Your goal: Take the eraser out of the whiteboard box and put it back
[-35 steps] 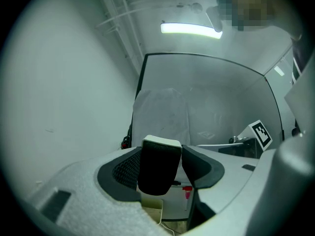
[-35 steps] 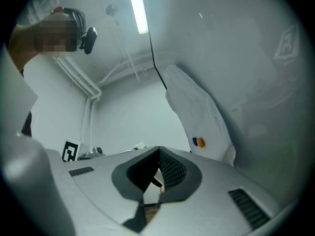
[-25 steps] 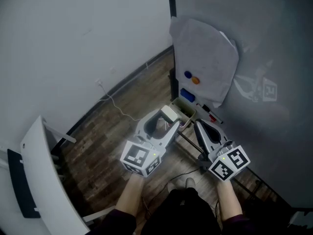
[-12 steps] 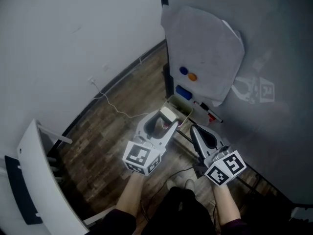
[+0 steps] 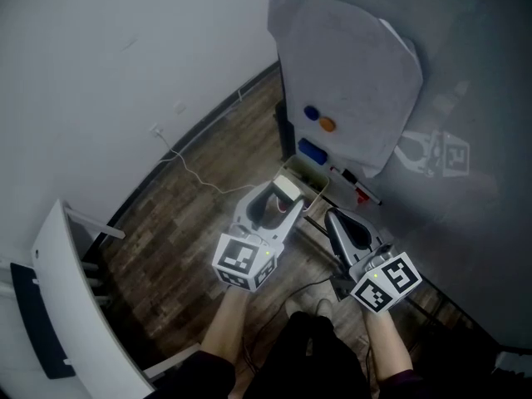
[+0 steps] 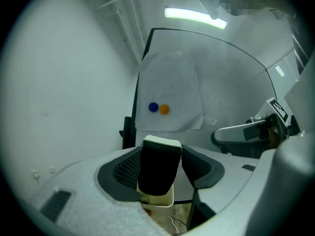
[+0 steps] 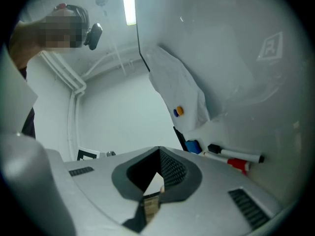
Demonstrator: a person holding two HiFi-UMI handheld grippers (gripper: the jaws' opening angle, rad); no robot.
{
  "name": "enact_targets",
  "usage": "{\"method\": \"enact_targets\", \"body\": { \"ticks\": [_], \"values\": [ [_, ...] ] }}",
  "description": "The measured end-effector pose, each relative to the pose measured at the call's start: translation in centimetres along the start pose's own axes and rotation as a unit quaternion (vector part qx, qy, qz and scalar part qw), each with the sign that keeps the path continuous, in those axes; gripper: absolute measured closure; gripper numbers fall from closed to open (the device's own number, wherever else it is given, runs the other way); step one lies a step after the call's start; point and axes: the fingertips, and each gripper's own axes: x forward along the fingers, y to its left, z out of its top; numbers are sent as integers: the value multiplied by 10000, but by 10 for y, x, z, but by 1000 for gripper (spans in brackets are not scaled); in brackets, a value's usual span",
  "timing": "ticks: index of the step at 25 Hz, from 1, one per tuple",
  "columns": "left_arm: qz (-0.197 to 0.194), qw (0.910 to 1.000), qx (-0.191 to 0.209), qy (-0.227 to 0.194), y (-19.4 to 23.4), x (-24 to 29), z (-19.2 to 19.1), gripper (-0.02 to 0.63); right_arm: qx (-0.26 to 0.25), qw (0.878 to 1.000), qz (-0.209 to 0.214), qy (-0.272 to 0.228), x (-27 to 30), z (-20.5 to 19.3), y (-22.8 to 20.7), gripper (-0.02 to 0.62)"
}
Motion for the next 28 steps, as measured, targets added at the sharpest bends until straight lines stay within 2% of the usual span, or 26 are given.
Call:
{"method": "enact_targets", "body": {
  "ticks": [14, 28],
  "values": [
    [-22, 9988, -254, 418, 15, 32, -55, 357, 105, 9998, -116, 139, 0, -17, -22, 592],
    [-21, 9982, -285, 522, 16, 30, -60, 357, 143, 9996, -153, 180, 1, -22, -28, 592]
  ]
}}
